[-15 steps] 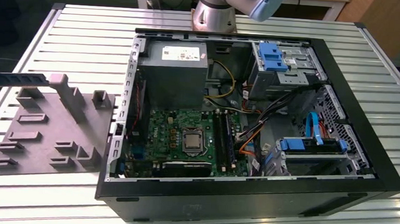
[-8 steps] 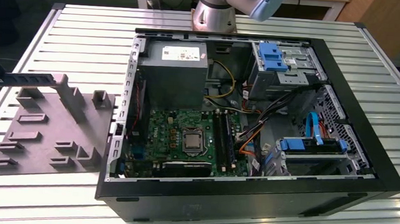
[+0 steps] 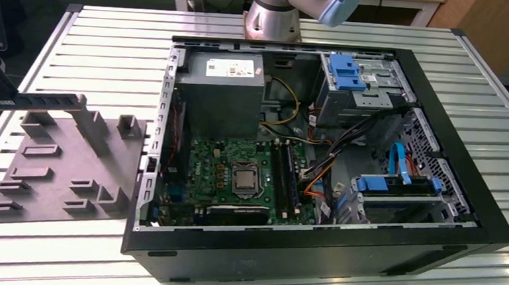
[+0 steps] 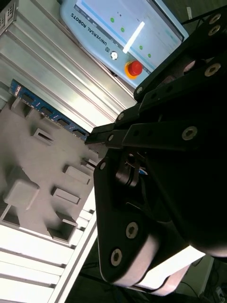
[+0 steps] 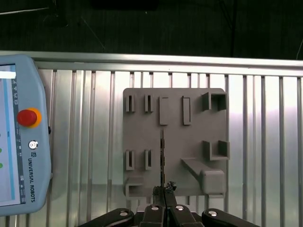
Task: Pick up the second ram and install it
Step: 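Pick up the second ram and move it above second insertion slot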
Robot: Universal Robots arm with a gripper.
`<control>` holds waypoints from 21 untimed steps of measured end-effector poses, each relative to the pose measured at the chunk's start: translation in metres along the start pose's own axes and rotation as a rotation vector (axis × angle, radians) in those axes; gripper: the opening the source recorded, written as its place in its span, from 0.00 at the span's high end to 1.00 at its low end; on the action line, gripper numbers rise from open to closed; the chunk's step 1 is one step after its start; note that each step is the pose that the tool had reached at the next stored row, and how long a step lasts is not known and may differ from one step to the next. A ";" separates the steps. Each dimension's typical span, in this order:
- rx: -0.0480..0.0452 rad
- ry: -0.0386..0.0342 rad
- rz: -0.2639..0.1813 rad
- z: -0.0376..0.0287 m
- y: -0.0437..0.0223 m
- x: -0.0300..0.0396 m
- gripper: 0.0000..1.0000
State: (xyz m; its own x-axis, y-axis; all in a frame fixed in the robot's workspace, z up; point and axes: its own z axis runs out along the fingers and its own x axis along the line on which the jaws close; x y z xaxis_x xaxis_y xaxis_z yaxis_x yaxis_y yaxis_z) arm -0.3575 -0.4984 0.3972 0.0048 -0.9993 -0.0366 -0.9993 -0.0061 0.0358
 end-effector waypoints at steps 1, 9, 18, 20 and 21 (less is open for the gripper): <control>0.0000 0.0000 0.000 0.0000 -0.0011 0.0000 0.89; 0.0000 -0.0001 0.000 -0.0003 -0.0086 -0.0003 0.89; 0.0000 0.0000 0.000 -0.0006 -0.0169 -0.0006 0.89; 0.0000 0.0000 0.000 -0.0007 -0.0190 -0.0006 0.89; 0.0000 0.0000 0.000 -0.0007 -0.0201 -0.0006 0.89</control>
State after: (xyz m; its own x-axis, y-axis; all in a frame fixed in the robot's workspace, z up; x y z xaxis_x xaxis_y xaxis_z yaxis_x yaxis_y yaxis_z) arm -0.3374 -0.4978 0.3972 0.0046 -0.9993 -0.0367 -0.9993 -0.0059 0.0358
